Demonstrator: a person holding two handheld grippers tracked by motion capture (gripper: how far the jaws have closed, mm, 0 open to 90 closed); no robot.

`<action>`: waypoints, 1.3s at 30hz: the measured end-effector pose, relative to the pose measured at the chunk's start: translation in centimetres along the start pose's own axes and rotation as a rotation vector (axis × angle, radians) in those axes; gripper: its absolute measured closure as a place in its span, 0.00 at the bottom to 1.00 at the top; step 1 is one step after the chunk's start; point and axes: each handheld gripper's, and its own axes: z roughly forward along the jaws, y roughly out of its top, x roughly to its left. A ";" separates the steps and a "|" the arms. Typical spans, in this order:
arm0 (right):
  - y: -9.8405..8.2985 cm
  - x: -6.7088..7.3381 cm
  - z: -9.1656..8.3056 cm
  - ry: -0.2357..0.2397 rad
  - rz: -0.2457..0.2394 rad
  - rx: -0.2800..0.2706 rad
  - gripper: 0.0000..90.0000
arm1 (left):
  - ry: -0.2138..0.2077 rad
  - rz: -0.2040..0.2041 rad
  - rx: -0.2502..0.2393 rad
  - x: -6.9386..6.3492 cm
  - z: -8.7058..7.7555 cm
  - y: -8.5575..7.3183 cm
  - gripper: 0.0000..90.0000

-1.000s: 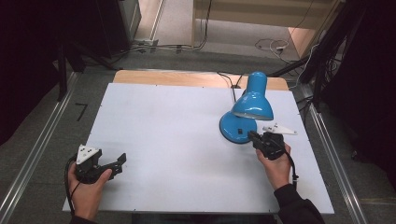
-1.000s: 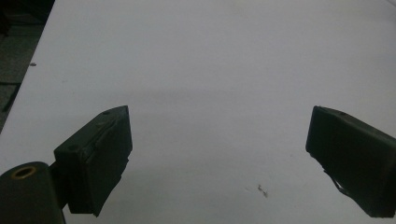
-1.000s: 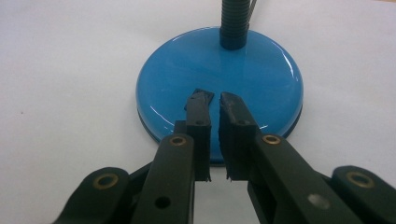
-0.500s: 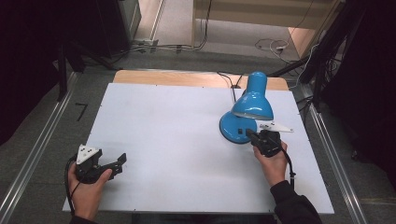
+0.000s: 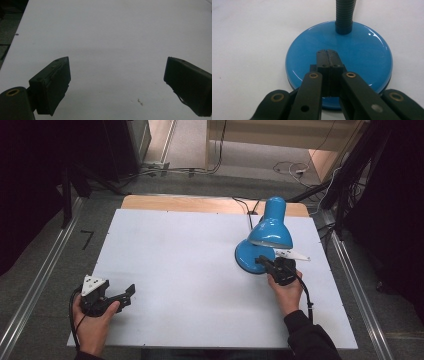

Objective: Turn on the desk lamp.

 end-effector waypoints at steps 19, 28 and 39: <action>-0.1 -0.1 0.8 -0.006 0.007 0.008 0.98 | -0.002 -0.001 0.000 0.1 0.0 0.0 0.08; -0.2 0.0 0.8 -0.011 -0.003 0.009 0.98 | 0.000 0.000 0.001 0.1 0.0 0.0 0.08; -0.3 0.3 0.9 -0.045 -0.054 0.014 0.98 | 0.000 0.002 0.000 0.0 -0.1 0.0 0.08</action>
